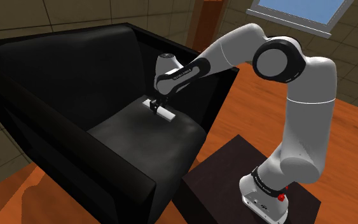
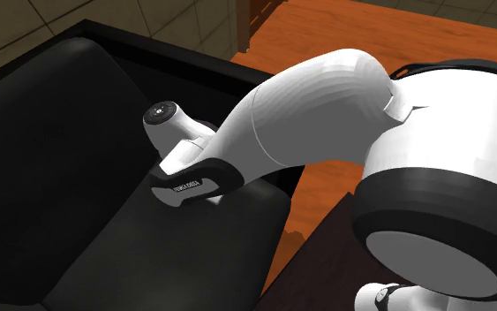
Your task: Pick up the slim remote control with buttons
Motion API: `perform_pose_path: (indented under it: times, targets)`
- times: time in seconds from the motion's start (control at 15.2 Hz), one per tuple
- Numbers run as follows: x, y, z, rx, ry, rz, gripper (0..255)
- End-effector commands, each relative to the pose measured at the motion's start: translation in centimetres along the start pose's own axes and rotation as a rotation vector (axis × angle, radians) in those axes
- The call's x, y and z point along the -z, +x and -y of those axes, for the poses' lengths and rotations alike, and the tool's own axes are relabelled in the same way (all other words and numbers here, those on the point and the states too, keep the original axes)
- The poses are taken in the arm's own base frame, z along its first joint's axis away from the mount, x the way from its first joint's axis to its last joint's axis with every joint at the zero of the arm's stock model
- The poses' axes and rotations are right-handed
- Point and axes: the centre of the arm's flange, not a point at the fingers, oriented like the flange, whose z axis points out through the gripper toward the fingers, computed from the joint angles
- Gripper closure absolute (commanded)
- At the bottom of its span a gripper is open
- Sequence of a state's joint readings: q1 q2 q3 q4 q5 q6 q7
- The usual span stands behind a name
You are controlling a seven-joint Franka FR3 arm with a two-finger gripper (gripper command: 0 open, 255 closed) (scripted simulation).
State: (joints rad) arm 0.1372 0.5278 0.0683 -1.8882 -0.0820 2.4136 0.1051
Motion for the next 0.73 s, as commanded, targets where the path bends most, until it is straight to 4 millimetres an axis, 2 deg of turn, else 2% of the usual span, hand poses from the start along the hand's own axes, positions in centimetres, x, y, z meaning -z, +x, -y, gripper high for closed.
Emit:
perform_pose_path:
  times: [0.0, 0.53, 0.66]
  targets:
    - [1.0, 0.1, 0.1, 0.0, 0.0, 0.0, 255]
    - [5.2, 0.1, 0.0, 0.0, 0.0, 0.0, 255]
    - [5.3, 0.1, 0.0, 0.0, 0.0, 0.0, 255]
